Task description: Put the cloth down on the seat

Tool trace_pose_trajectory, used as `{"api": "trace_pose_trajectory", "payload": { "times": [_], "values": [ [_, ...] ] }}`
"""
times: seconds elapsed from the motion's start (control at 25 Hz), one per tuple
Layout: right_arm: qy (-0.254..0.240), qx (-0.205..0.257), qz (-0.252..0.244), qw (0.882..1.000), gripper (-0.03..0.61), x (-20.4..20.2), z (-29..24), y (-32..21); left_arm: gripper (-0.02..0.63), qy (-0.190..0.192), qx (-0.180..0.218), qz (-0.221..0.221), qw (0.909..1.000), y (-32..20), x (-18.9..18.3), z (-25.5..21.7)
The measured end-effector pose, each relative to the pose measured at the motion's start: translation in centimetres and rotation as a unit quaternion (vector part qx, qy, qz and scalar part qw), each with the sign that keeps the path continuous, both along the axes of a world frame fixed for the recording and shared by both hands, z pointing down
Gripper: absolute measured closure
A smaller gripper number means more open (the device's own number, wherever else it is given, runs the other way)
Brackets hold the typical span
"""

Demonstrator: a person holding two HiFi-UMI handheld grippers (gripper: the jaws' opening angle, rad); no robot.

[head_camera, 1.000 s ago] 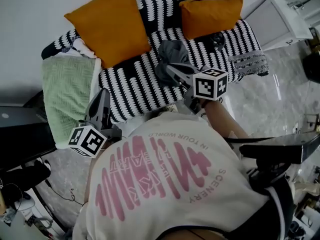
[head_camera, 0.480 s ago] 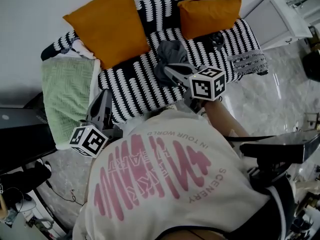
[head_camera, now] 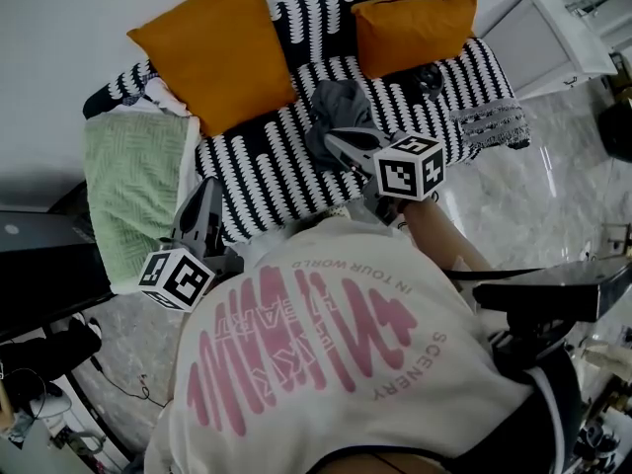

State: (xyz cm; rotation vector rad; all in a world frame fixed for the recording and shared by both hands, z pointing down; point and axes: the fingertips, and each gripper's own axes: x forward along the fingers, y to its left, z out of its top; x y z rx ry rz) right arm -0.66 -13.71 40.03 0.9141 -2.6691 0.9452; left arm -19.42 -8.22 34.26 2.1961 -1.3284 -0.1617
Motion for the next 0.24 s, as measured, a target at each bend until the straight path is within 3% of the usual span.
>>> {"api": "trace_pose_trajectory", "payload": {
  "times": [0.24],
  "values": [
    [-0.001, 0.0, 0.001, 1.0, 0.568, 0.01, -0.03, 0.11, 0.604, 0.001, -0.001, -0.003, 1.0, 0.23, -0.24, 0.13]
  ]
}}
